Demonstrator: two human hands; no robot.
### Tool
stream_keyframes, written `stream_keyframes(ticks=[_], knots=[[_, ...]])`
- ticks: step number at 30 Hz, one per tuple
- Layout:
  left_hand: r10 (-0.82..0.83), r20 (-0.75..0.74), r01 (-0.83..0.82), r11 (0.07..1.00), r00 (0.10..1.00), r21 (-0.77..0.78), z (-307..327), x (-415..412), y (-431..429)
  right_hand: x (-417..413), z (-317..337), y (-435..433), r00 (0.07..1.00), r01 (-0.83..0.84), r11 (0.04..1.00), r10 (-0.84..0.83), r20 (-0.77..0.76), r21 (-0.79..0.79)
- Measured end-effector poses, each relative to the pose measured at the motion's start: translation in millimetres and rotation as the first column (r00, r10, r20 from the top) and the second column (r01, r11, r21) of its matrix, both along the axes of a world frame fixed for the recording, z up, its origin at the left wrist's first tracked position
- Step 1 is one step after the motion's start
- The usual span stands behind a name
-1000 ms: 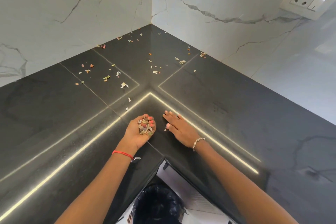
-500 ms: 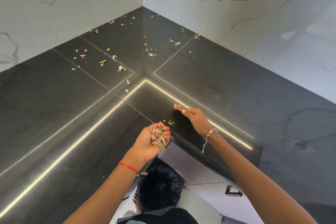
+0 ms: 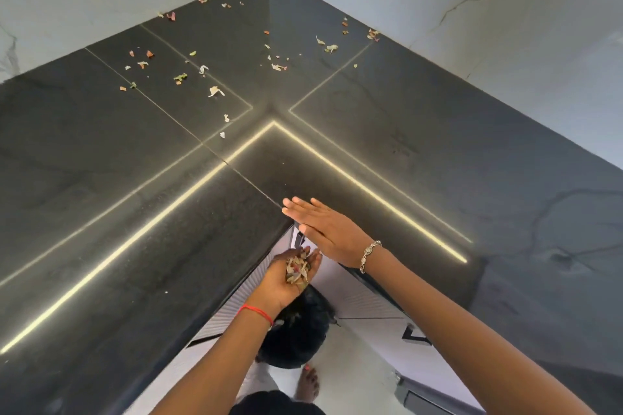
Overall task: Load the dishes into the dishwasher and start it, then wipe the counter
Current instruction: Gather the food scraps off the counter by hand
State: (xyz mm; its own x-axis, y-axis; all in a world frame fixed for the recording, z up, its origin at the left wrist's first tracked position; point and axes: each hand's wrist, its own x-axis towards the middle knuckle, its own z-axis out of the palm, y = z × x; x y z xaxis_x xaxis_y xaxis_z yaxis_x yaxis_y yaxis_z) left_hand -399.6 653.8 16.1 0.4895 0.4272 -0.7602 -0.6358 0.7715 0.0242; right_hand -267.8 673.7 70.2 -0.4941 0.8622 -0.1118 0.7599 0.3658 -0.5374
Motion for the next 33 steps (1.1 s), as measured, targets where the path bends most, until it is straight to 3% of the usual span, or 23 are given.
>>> stream_keyframes(ticks=[3, 6, 9, 12, 17, 21, 24, 28, 31, 33], knots=[[0.133, 0.007, -0.133, 0.991, 0.991, 0.005, -18, 5, 16, 7, 3, -15, 0.96, 0.043, 0.985, -0.086, -0.265, -0.166], [0.144, -0.023, -0.143, 0.989, 0.989, 0.033, -24, 5, 29, 14, 10, -18, 0.815, 0.163, 0.941, -0.298, -0.496, -0.297], [0.099, -0.038, -0.098, 0.995, 0.994, 0.035, -27, 6, 30, 8, 10, -15, 0.848, 0.292, 0.926, -0.367, -0.382, -0.241], [0.107, 0.009, -0.107, 0.991, 0.994, 0.075, -25, 9, 28, -3, -3, -19, 0.95, 0.248, 0.966, -0.257, -0.177, -0.074], [0.027, -0.077, -0.01, 0.976, 0.997, 0.216, -12, 4, 13, -6, -7, -48, 0.869, 0.336, 0.94, -0.336, -0.363, -0.066], [-0.044, -0.247, 0.083, 0.985, 0.968, 0.151, -34, -6, -1, -23, -28, -91, 0.843, 0.42, 0.907, -0.375, -0.386, 0.036], [-0.092, -0.287, 0.118, 0.99, 0.953, 0.075, -59, -15, -16, -32, -63, -113, 0.689, 0.589, 0.802, -0.564, -0.454, -0.102], [-0.12, -0.365, 0.144, 0.989, 0.923, 0.04, -116, -23, -35, -35, -127, -126, 0.441, 0.717, 0.534, -0.845, -0.301, -0.448], [-0.169, -0.333, 0.16, 0.986, 0.928, -0.055, -171, -21, -43, -37, -187, -126, 0.345, 0.731, 0.389, -0.92, -0.188, -0.56], [-0.184, -0.353, 0.168, 0.983, 0.917, -0.077, -217, -18, -48, -38, -234, -125, 0.331, 0.737, 0.342, -0.934, -0.13, -0.583]])
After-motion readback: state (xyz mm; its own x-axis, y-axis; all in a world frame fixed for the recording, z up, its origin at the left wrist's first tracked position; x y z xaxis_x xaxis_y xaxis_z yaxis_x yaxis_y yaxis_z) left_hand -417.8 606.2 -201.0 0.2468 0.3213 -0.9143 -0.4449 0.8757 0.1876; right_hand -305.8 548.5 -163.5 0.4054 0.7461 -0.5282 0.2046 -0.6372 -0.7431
